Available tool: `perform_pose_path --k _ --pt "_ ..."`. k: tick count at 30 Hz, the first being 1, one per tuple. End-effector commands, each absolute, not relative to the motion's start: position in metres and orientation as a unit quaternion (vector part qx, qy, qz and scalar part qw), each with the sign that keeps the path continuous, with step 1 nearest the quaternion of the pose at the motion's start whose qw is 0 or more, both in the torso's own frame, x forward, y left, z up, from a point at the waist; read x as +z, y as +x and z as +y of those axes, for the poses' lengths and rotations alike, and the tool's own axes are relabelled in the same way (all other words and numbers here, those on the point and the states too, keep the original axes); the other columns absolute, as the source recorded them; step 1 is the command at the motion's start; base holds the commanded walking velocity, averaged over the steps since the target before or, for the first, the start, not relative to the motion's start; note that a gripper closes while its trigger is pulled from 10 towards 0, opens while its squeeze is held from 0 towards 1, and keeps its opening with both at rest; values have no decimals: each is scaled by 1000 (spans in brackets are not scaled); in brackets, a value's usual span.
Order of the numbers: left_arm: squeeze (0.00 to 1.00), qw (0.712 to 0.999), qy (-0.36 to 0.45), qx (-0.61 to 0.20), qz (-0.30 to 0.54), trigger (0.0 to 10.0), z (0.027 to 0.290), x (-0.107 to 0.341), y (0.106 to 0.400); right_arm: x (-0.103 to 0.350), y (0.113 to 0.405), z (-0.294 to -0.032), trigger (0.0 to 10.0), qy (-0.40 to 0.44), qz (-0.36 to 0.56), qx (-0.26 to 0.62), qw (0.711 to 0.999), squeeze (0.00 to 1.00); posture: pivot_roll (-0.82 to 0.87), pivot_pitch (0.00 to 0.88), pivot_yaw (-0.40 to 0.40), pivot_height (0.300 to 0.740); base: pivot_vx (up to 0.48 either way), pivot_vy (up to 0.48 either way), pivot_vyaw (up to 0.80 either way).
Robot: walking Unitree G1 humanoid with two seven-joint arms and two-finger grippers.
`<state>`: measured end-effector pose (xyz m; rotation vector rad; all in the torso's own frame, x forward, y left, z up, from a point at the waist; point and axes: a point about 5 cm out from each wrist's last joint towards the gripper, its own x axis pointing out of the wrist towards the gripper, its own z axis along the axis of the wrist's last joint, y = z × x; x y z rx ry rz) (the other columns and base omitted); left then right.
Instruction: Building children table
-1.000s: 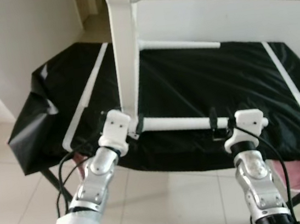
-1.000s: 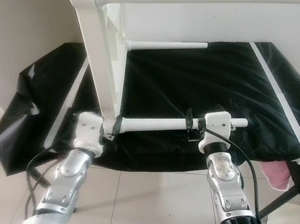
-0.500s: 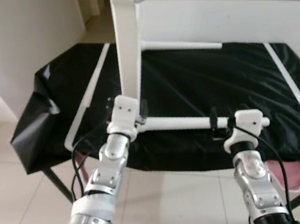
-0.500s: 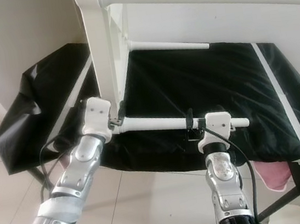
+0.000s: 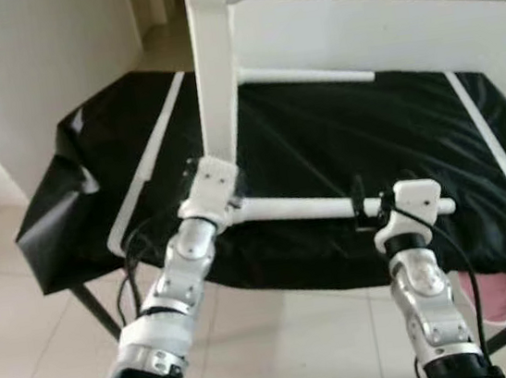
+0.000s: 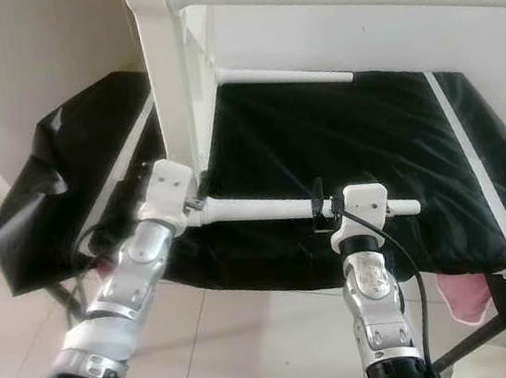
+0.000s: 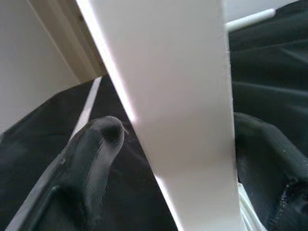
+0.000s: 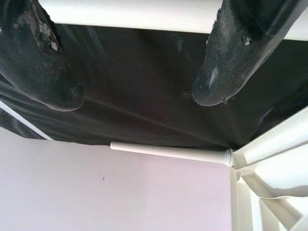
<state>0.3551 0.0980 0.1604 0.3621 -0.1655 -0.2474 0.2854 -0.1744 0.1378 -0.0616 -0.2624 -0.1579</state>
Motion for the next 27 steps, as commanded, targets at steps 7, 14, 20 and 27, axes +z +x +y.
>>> perform_pose_path --k 7,14,20,27 --pt "0 973 214 -5 -88 10000 140 161 358 136 286 -178 10000 -28 -130 -87 987 0 14 19 -18 740 0 0 0" --pt "0 969 230 -2 -89 10000 149 158 353 136 287 -177 10000 -26 -130 -87 987 0 19 19 -19 740 0 0 0" --pt "0 970 224 -32 -92 10000 142 154 347 136 290 -177 10000 -26 -130 -82 988 0 25 15 -27 740 0 0 0" --pt "0 972 189 -112 -84 10000 118 145 337 136 292 -176 10000 -27 -129 -75 988 0 23 4 -30 740 0 0 0"
